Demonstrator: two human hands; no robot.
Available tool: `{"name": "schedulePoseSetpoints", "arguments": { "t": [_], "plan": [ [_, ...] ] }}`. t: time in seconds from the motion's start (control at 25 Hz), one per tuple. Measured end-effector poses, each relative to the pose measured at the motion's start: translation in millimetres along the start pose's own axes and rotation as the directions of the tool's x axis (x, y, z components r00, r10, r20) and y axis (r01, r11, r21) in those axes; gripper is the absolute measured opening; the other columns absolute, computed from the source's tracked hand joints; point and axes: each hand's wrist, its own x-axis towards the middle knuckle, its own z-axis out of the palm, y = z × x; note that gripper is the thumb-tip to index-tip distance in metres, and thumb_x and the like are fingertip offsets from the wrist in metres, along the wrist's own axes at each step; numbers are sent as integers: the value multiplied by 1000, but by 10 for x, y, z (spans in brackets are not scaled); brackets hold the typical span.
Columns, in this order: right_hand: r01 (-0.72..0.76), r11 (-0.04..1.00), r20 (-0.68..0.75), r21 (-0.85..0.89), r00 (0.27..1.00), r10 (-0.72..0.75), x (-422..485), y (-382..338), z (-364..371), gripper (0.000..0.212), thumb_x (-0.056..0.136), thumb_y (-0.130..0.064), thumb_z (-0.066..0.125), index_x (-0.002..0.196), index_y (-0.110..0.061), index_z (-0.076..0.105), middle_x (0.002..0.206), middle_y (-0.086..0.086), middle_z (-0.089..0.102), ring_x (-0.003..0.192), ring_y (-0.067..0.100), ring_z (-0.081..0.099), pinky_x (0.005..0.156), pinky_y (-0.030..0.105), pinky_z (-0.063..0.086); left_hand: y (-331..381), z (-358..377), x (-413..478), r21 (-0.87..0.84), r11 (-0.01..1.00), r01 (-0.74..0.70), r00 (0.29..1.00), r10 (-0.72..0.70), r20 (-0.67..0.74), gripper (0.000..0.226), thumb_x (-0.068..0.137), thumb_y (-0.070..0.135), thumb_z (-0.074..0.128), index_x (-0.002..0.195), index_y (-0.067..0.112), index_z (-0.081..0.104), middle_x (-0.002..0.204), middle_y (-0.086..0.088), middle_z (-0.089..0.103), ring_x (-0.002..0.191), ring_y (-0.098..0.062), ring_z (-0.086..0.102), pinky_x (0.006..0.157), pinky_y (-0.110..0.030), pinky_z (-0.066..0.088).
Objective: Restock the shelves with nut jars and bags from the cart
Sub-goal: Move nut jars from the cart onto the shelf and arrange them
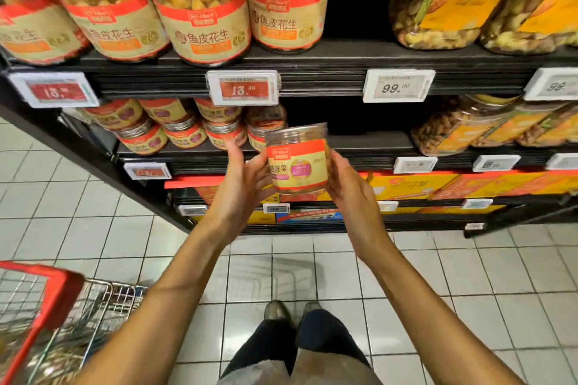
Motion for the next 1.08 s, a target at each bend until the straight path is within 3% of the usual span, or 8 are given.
{"name": "schedulePoseSetpoints", "arguments": {
  "t": [0.12, 0.24, 0.4, 0.48, 0.64, 0.76, 0.96, 1.08],
  "plan": [
    [-28, 993, 60, -117, 998, 35, 135, 10, -7, 36, 102, -35, 21, 99, -43, 56, 87, -33, 67, 90, -18, 59, 71, 0, 42, -102, 24, 37, 62, 998, -28, 998, 30, -46, 69, 90, 63, -6, 130, 37, 43, 118, 18, 63, 108, 5, 59, 83, -7, 46],
    [33, 979, 81, -200, 997, -17, 272, 69, -1, 30, 97, -43, 25, 105, -41, 54, 100, -27, 60, 90, -22, 56, 70, -2, 40, -159, 51, 70, 61, 995, -82, 989, 88, -115, 60, 92, 59, -4, 131, 43, 38, 119, 27, 58, 114, 11, 51, 92, -6, 39],
    [107, 994, 152, -28, 983, -101, 517, 191, -48, 34, 92, -52, 31, 98, -36, 60, 92, -25, 68, 92, -17, 59, 71, 1, 44, -223, 4, 285, 45, 975, -219, 945, 224, -237, 68, 93, 62, 15, 146, 22, 32, 145, 7, 44, 131, -3, 42, 109, -21, 33],
    [150, 985, 198, 83, 966, -163, 736, 274, -49, 33, 97, -43, 27, 106, -34, 57, 97, -28, 68, 100, -12, 59, 82, 6, 46, -276, -37, 464, 107, 958, -265, 909, 286, -303, 93, 75, 80, 35, 145, 20, 33, 145, 2, 43, 132, -10, 42, 110, -31, 34],
    [199, 973, 219, 117, 950, -221, 1136, 425, -5, 51, 101, -35, 18, 140, -8, 38, 143, 2, 45, 130, 11, 44, 113, 31, 31, -351, -104, 719, 163, 904, -395, 866, 425, -264, 125, 46, 100, 24, 147, 26, 30, 151, 4, 36, 140, -10, 32, 117, -39, 23],
    [245, 953, 224, 180, 933, -283, 1383, 479, 55, 49, 102, -30, 19, 138, -4, 40, 143, 7, 46, 130, 12, 44, 113, 33, 31, -312, -134, 905, 67, 869, -491, 835, 491, -249, 100, 71, 80, 9, 145, 18, 35, 146, 1, 44, 135, -9, 40, 117, -40, 24],
    [326, 894, 224, 306, 888, -401, 1740, 354, 174, 52, 100, -23, 24, 79, -25, 72, 104, -3, 69, 105, 7, 59, 100, 25, 42, -202, -235, 1153, 280, 864, -418, 748, 503, -434, 102, 64, 80, 9, 141, 22, 40, 142, 4, 48, 134, -15, 41, 115, -45, 24],
    [368, 923, 252, 113, 888, -385, 1942, 426, 219, 45, 101, -38, 21, 126, -21, 54, 126, -8, 58, 109, -1, 55, 91, 11, 42, -242, -215, 1248, 291, 869, -400, 717, 495, -491, 93, 67, 81, 12, 137, 30, 46, 139, 16, 48, 128, -1, 43, 113, -35, 27]
  ]
}}
